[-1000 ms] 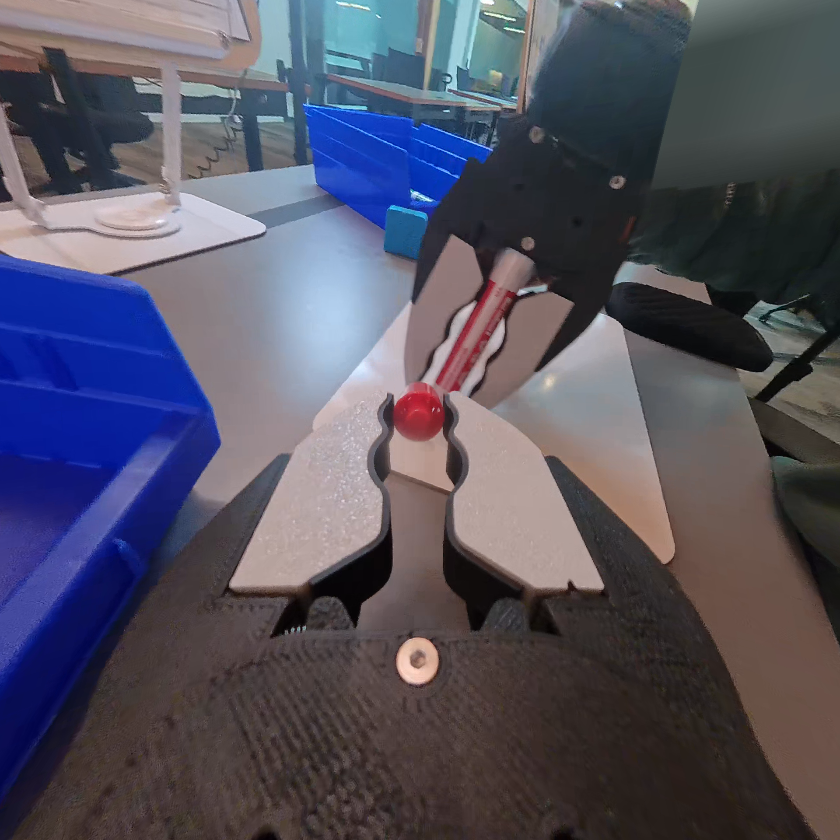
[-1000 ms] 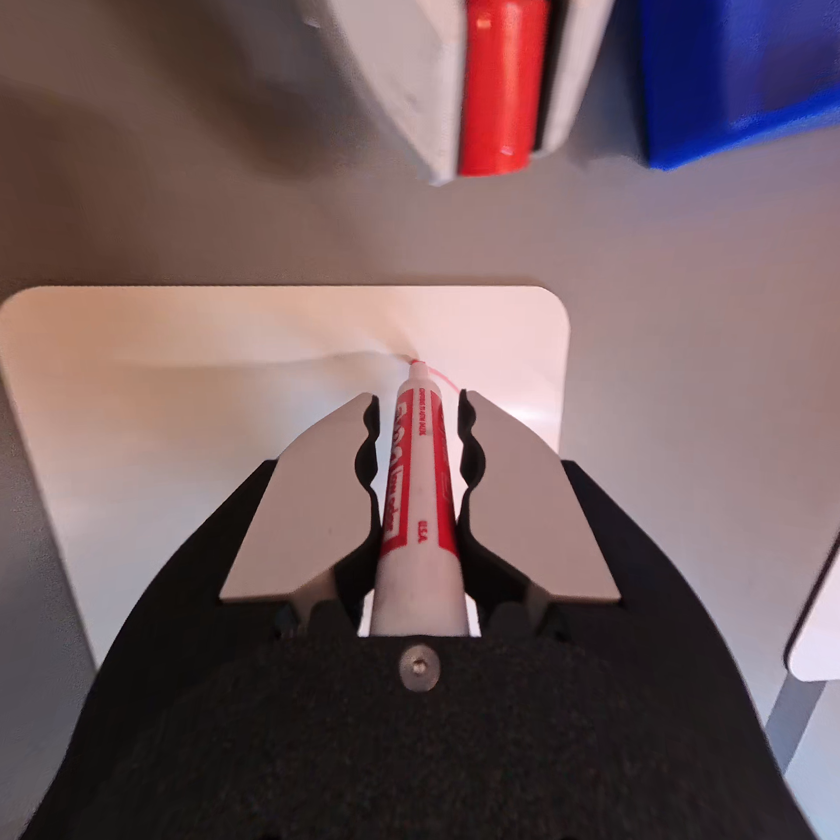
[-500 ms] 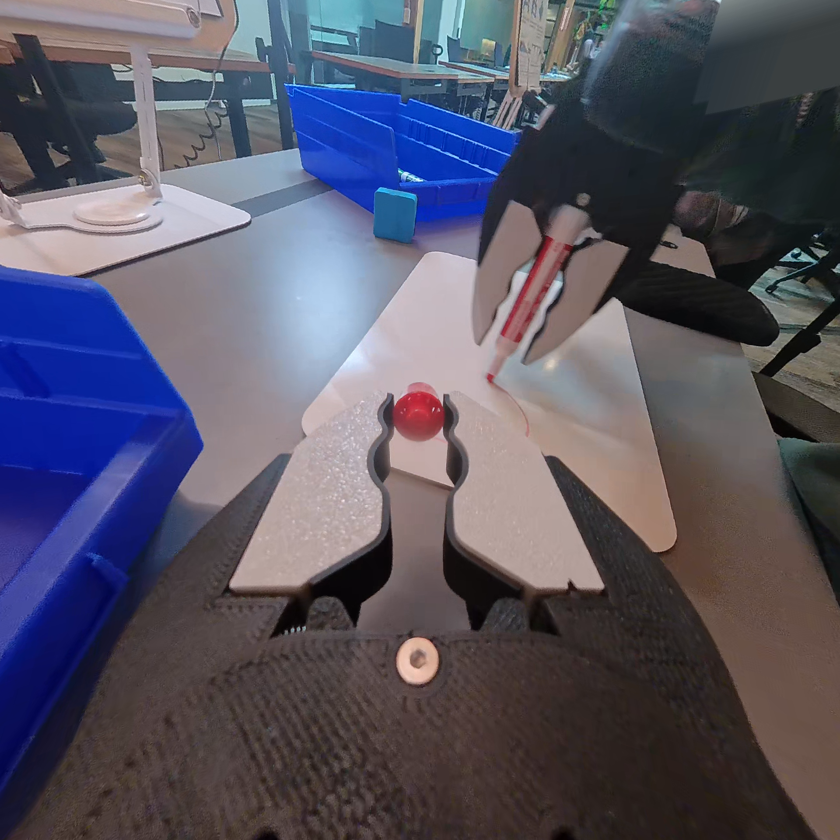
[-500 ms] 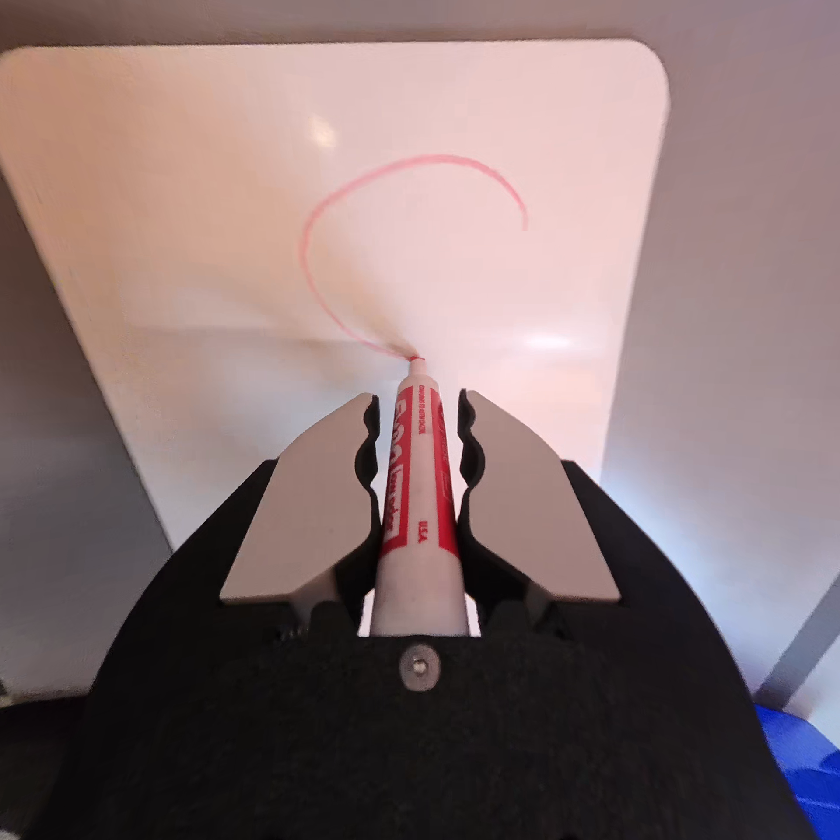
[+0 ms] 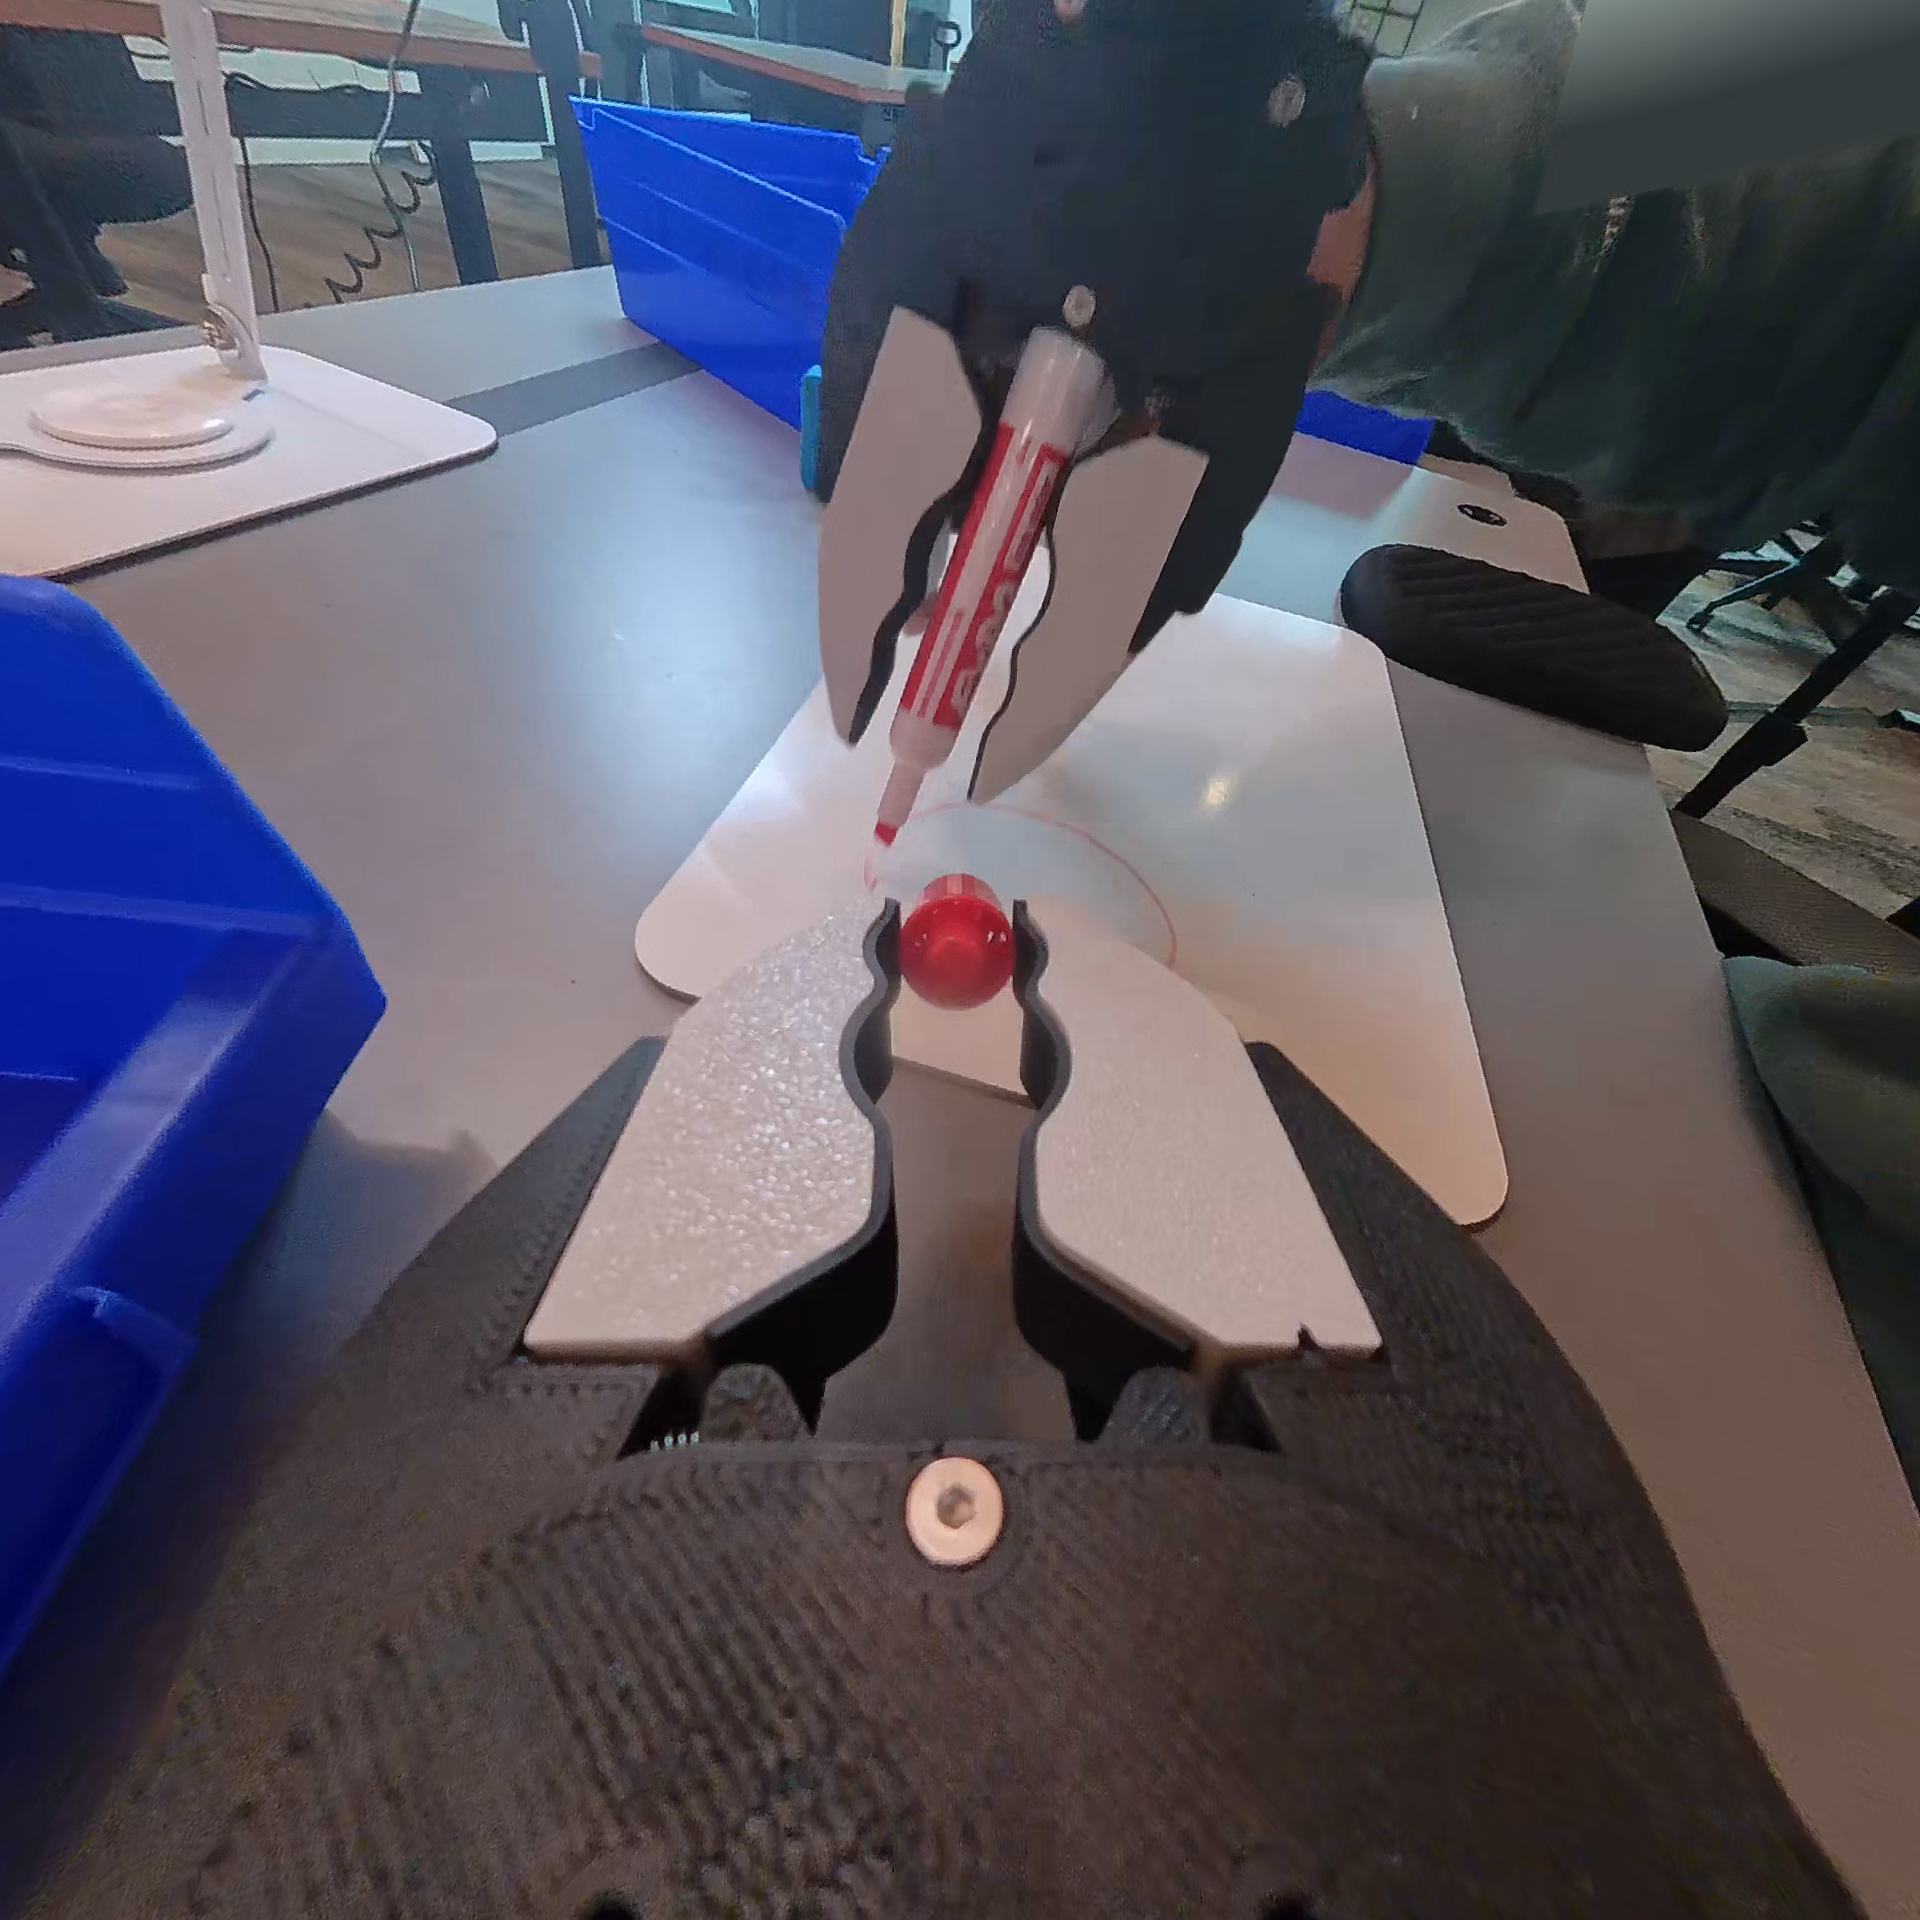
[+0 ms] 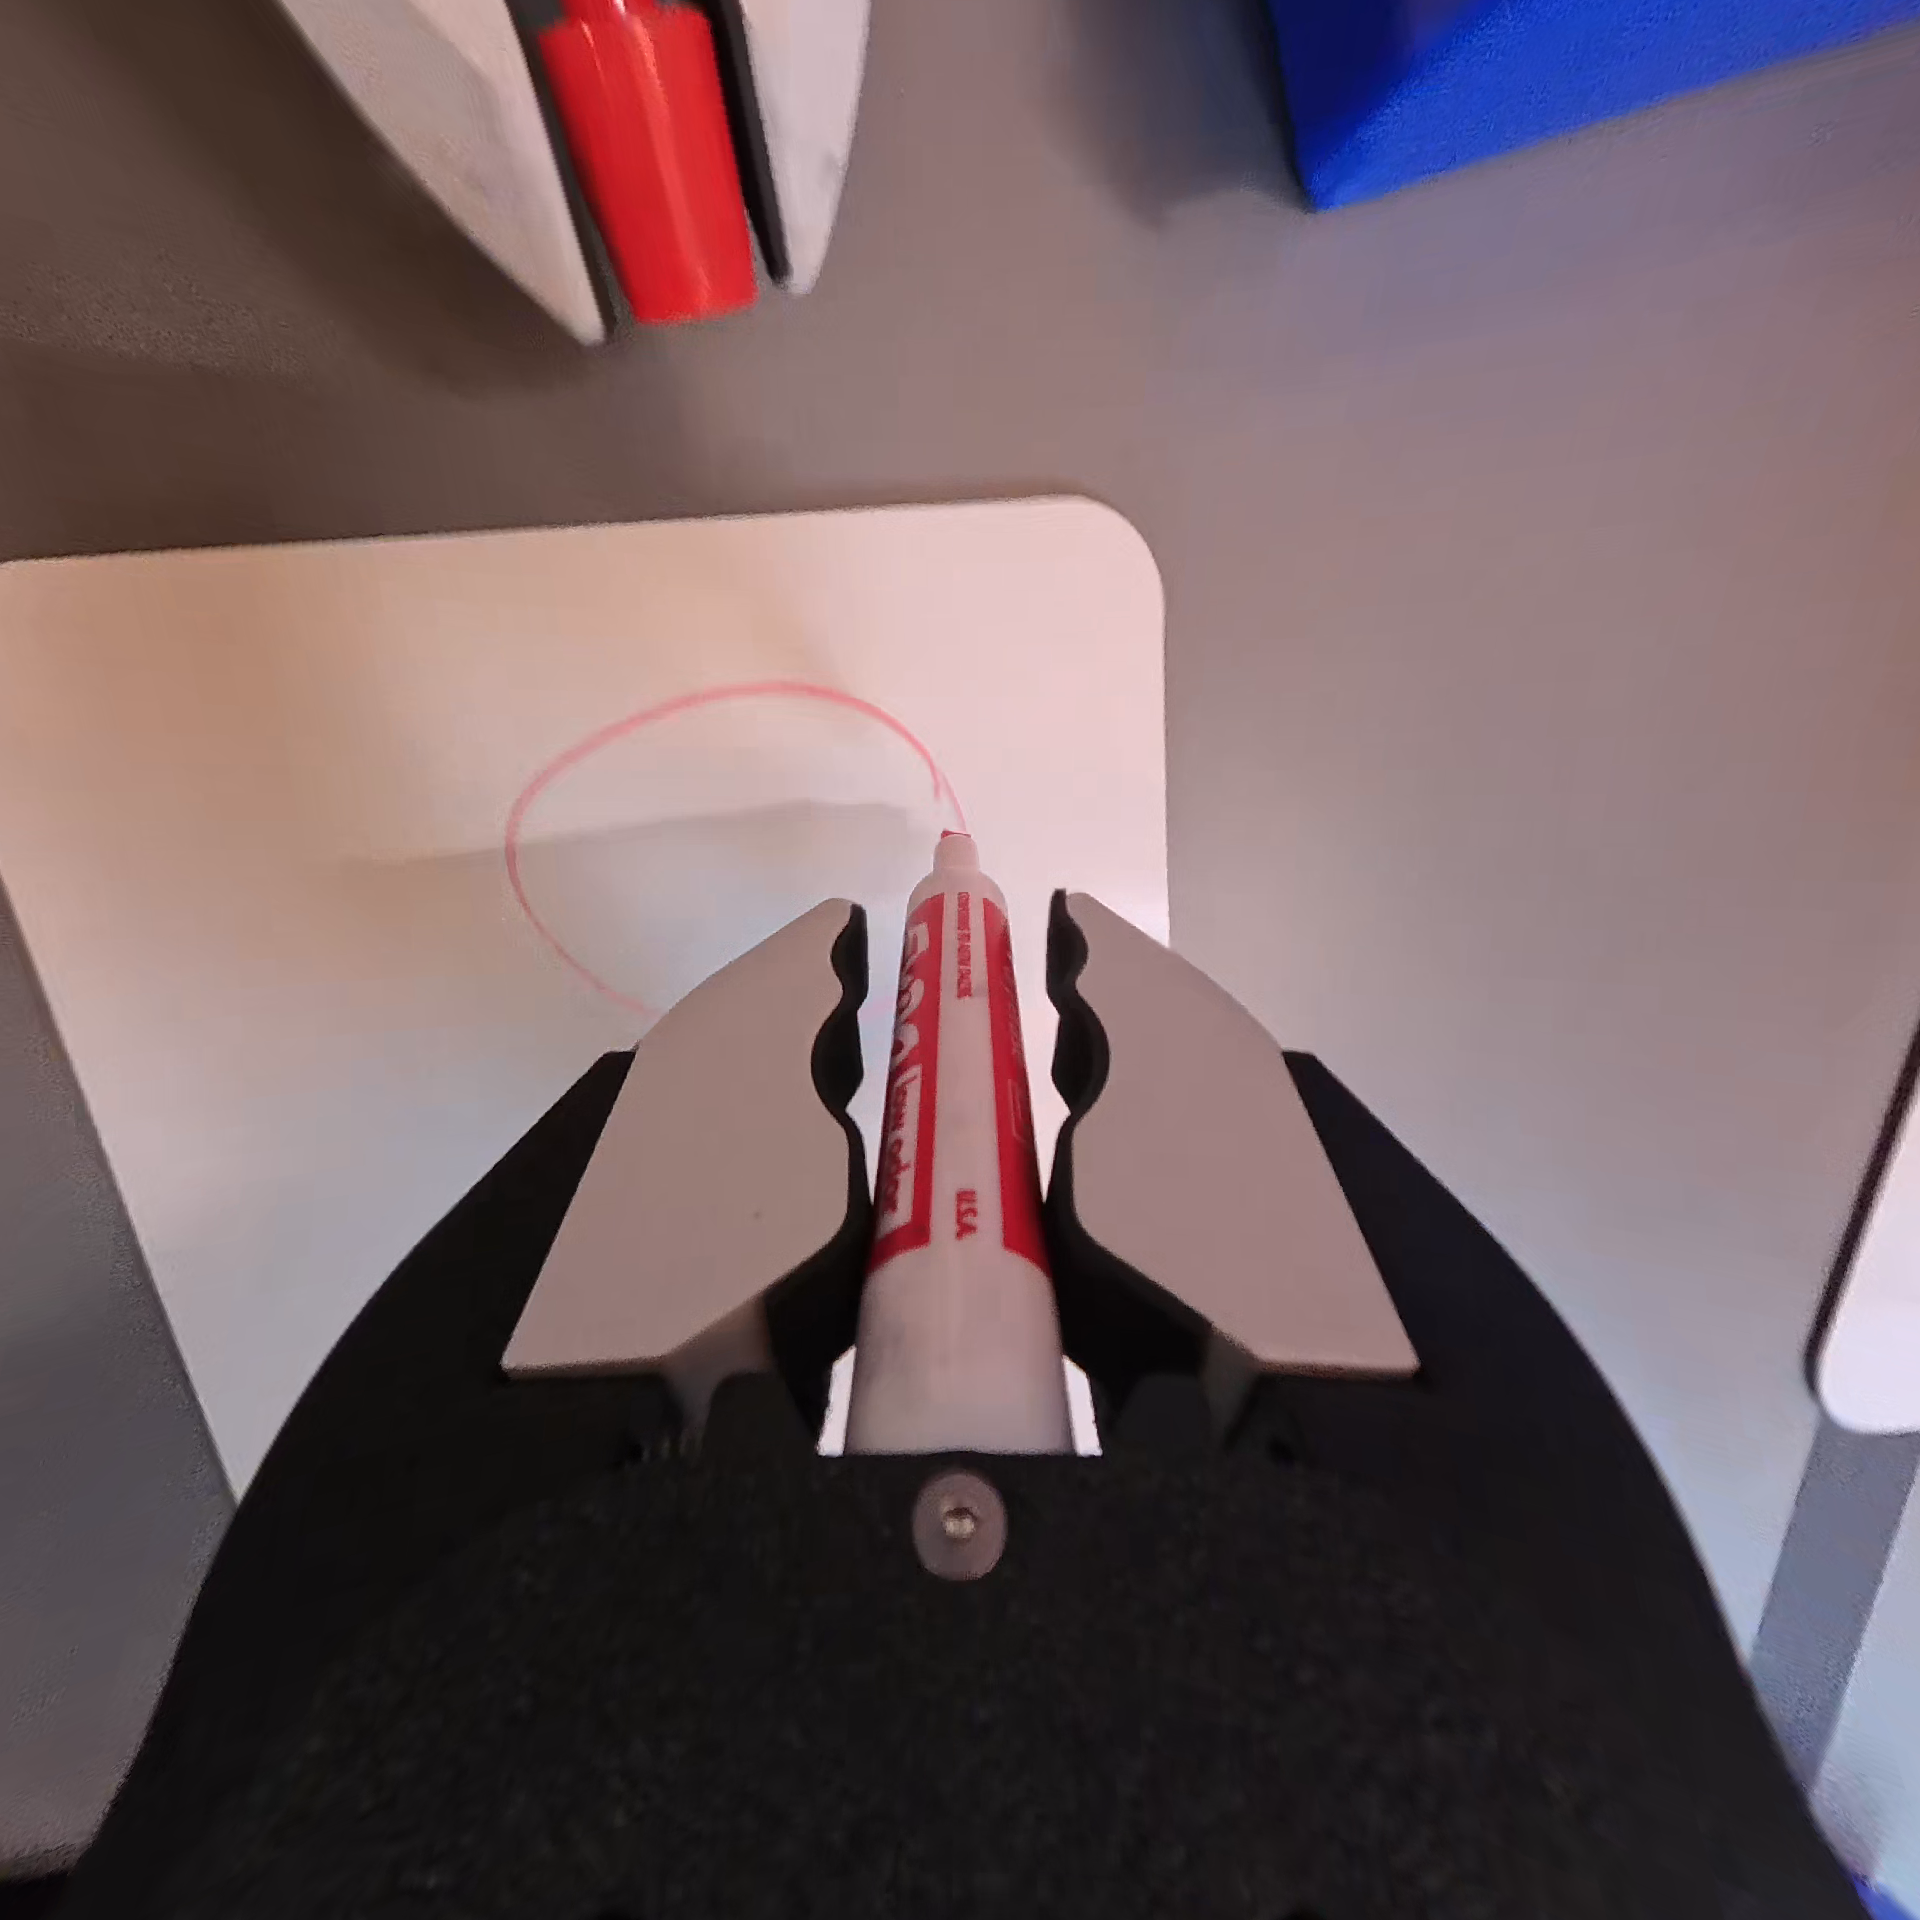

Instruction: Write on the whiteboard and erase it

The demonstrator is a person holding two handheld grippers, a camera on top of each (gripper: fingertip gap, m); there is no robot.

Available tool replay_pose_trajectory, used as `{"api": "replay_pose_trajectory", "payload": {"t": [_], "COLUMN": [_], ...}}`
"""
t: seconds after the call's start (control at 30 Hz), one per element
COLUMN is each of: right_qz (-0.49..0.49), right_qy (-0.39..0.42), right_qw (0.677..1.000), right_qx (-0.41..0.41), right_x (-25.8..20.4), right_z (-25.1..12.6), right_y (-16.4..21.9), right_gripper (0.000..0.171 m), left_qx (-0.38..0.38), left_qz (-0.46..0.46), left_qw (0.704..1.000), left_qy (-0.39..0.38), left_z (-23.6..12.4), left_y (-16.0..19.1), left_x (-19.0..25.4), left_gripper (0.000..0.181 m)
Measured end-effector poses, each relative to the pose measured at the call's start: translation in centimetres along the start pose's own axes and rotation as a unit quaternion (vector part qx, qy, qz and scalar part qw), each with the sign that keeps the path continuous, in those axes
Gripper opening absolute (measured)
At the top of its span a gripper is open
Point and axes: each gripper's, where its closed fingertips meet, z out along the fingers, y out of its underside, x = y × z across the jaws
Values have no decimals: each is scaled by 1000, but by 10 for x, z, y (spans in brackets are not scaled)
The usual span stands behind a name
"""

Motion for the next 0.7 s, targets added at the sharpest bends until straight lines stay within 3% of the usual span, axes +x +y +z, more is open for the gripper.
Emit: {"api": "replay_pose_trajectory", "payload": {"t": [0.27, 0.7], "right_qz": [60, 57], "right_qy": [32, 49], "right_qw": [998, 997], "right_qx": [0, -4], "right_x": [-7, 1], "right_z": [-18, -11], "right_y": [55, 54], "right_gripper": [34, 34], "left_qx": [-5, -8], "left_qz": [3, 9], "left_qw": [1000, 1000], "left_qy": [-12, -15], "left_z": [1, 1], "left_y": [1, 1], "left_x": [-4, -4], "left_gripper": [20, 20]}}
